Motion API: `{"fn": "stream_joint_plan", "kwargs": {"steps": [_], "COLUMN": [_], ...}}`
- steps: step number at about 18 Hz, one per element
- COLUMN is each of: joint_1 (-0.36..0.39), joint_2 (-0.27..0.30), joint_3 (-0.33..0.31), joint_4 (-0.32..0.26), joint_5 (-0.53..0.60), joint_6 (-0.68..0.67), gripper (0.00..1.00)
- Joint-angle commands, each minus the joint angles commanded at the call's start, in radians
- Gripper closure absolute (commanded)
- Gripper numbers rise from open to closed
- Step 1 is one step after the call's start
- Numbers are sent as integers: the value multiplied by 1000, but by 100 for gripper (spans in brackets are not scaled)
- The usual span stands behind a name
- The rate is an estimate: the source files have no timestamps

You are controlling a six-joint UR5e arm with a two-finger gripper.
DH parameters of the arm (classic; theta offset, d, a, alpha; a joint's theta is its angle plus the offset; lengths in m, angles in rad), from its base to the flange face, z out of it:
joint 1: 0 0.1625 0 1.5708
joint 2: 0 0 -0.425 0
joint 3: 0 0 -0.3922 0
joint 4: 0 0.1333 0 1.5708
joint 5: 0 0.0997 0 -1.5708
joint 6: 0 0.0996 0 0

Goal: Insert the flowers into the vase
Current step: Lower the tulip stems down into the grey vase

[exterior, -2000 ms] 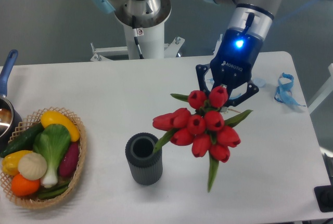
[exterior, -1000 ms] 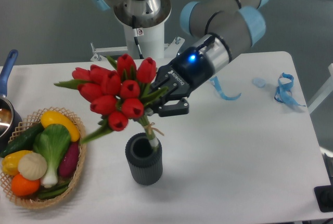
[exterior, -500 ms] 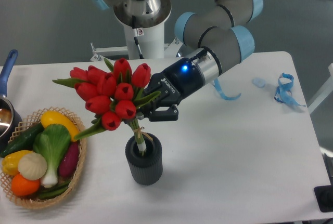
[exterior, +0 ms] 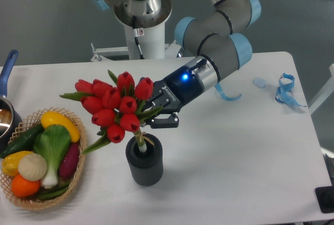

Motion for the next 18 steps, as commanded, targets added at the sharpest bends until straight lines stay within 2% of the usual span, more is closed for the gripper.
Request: {"fn": "stream_joint_plan", "kwargs": {"steps": [7, 9, 13, 14, 17, 18], "joint_1": [0, 2, 8, 9, 18, 18], "joint_2": [-71, -81, -101, -103, -109, -111], "joint_3": [-3, 0, -2, -3, -12, -12], "joint_4": [6, 6, 6, 6, 6, 6], "joint_5": [23, 26, 29, 29, 29, 29], "joint_6": [6, 20, 38, 55, 129, 144], "gripper": [93, 88, 85, 79, 48, 42]}}
